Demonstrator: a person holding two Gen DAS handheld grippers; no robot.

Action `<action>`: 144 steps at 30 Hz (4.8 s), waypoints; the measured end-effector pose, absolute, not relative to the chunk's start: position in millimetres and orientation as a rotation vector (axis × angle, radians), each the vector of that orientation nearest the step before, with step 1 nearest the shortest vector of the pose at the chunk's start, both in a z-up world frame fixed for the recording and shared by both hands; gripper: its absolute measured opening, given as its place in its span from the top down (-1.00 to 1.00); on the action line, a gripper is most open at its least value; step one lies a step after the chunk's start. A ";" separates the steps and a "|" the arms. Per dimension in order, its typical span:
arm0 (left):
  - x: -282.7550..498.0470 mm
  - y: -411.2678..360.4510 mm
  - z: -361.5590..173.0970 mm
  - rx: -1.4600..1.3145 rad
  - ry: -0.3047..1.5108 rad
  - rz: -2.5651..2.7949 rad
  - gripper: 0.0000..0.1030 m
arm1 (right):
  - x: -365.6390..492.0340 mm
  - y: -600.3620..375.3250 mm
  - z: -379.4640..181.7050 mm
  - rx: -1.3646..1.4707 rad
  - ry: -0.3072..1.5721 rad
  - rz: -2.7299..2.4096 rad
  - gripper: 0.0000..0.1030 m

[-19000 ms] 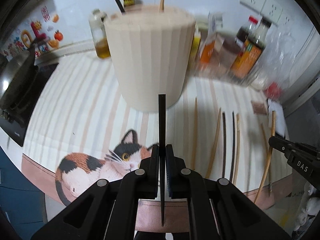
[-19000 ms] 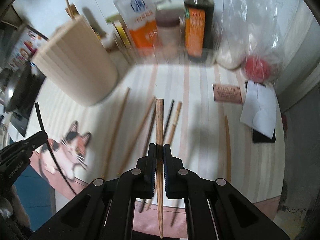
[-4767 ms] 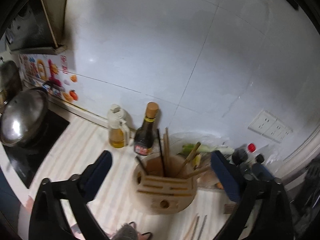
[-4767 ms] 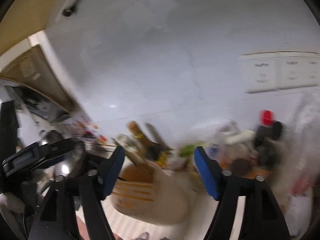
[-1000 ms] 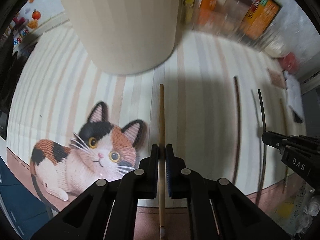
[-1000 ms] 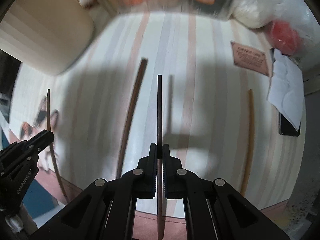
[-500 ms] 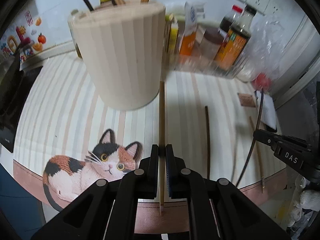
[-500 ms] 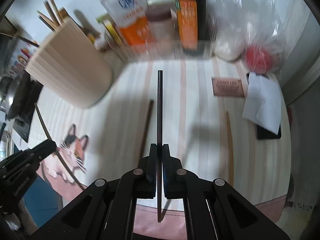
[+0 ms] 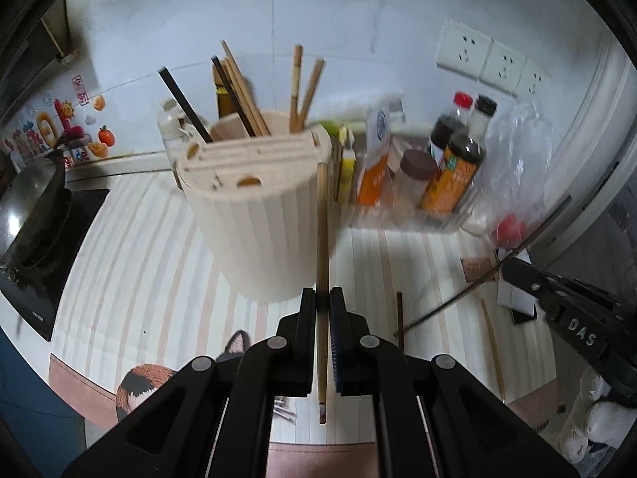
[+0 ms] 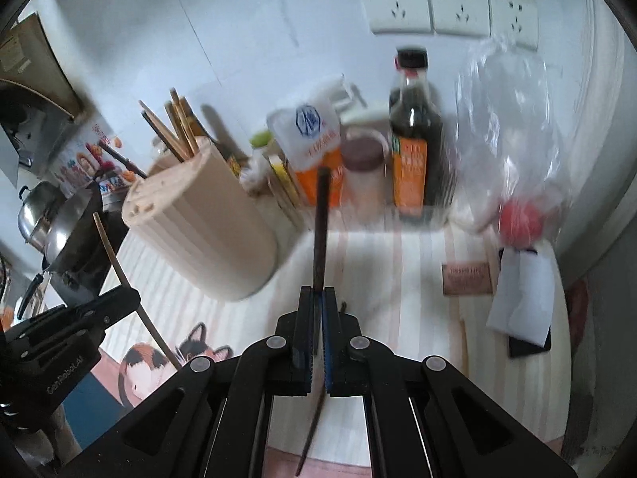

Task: Organize utensils
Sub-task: 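Lift both chopsticks and carry them toward the beige holder, then raise both chopsticks above the beige holder and lower them toward its slots, then insert both chopsticks into the holder slots and open both tools, then move both open tools down to the remaining chopsticks on the counter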

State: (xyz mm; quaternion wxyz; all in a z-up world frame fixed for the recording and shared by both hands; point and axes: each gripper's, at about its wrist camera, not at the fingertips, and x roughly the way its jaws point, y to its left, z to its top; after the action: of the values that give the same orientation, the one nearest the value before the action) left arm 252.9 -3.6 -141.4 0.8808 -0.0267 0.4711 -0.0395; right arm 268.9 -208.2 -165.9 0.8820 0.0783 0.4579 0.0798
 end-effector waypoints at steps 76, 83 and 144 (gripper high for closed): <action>369.8 92.3 32.7 -0.240 0.588 0.068 0.92 | 417.3 -112.9 8.4 0.263 0.453 0.257 0.91; 405.5 98.1 1.3 -0.193 0.633 0.089 0.92 | 445.4 -88.7 -15.4 0.229 0.464 0.263 0.91; 266.7 -21.8 -246.5 0.008 1.241 0.046 -1.00 | 286.2 -312.9 -244.6 0.237 1.208 -0.138 -0.90</action>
State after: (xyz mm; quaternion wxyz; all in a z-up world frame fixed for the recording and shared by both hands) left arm 266.7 -21.8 -246.5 0.8134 0.0037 0.5813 0.0214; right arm 286.2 -312.9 -244.6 0.8141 0.1109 0.5663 -0.0647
